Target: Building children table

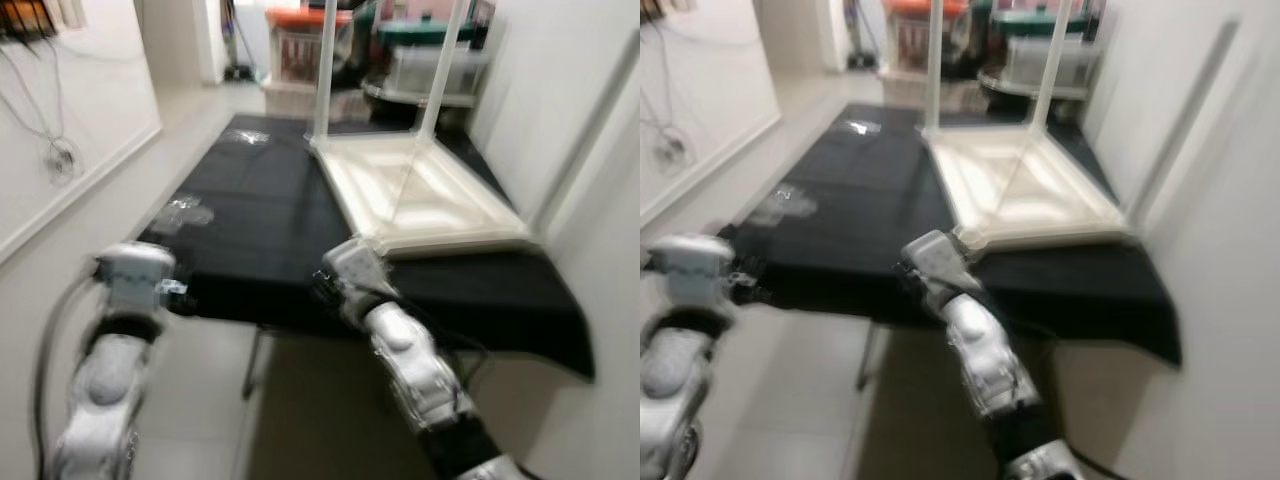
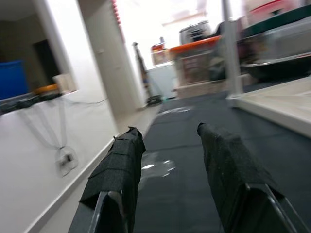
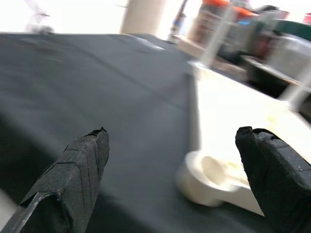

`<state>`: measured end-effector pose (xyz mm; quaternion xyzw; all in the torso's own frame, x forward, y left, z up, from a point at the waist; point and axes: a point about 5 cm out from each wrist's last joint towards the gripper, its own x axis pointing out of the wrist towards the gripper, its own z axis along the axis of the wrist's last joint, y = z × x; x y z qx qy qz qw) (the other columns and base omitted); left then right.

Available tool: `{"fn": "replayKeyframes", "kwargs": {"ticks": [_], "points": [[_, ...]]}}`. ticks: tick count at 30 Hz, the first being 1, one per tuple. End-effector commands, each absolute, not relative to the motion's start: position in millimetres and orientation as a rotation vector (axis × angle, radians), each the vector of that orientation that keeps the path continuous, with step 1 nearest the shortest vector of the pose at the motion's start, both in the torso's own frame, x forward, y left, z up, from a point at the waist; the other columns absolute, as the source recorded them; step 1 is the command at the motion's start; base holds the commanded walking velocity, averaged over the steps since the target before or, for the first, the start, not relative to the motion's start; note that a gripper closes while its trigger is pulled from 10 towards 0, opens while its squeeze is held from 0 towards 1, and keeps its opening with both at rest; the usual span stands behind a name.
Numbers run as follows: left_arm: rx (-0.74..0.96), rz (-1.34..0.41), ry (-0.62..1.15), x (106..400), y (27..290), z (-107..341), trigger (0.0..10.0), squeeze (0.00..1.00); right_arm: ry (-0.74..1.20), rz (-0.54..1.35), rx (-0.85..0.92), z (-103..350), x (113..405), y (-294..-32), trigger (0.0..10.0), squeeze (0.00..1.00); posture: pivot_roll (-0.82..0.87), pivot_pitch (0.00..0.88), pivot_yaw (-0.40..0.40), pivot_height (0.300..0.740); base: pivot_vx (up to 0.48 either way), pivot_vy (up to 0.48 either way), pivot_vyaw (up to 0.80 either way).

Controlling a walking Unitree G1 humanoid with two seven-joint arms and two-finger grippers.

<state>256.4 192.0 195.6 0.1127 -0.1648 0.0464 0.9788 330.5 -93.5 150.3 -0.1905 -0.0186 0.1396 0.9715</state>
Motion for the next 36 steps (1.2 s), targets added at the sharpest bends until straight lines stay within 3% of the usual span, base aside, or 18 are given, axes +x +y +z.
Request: {"fn": "replayKeyframes", "kwargs": {"ticks": [1, 7, 12, 16, 24, 36], "points": [[0.227, 0.069, -0.331, 256.0, 186.7, 194.2, 10.0, 0.0, -0.012, 0.192, -0.386, 147.6, 333.2, -108.7, 10.0, 0.0, -0.07, 0.0, -0.06, 0.74, 0.0, 0.0, 0.0], [0.238, 0.066, -0.307, 254.2, 187.2, 189.6, 10.0, 0.0, -0.035, 0.083, -0.405, 151.1, 334.4, -120.0, 10.0, 0.0, -0.07, 0.0, -0.061, 0.74, 0.0, 0.0, 0.0], [0.256, 0.046, -0.268, 248.8, 189.5, 180.1, 10.0, 0.0, -0.023, -0.127, -0.239, 151.0, 332.6, -155.6, 10.0, 0.0, -0.08, 0.0, -0.063, 0.74, 0.0, 0.0, 0.0], [0.259, 0.036, -0.253, 246.5, 189.7, 176.2, 10.0, 0.0, -0.019, -0.161, -0.238, 150.3, 331.2, -163.5, 10.0, 0.0, -0.08, 0.0, -0.063, 0.74, 0.0, 0.0, 0.0], [0.262, 0.015, -0.235, 242.5, 188.3, 171.9, 10.0, 0.0, -0.015, -0.186, -0.227, 151.0, 332.2, -167.0, 10.0, 0.0, -0.07, 0.0, -0.07, 0.74, 0.0, 0.0, -0.7], [0.259, 0.005, -0.214, 237.9, 188.4, 166.5, 10.0, 0.0, -0.016, -0.104, -0.268, 147.3, 329.1, -159.0, 10.0, 0.0, -0.07, 0.0, -0.077, 0.74, 0.0, 0.0, -0.15]]}}
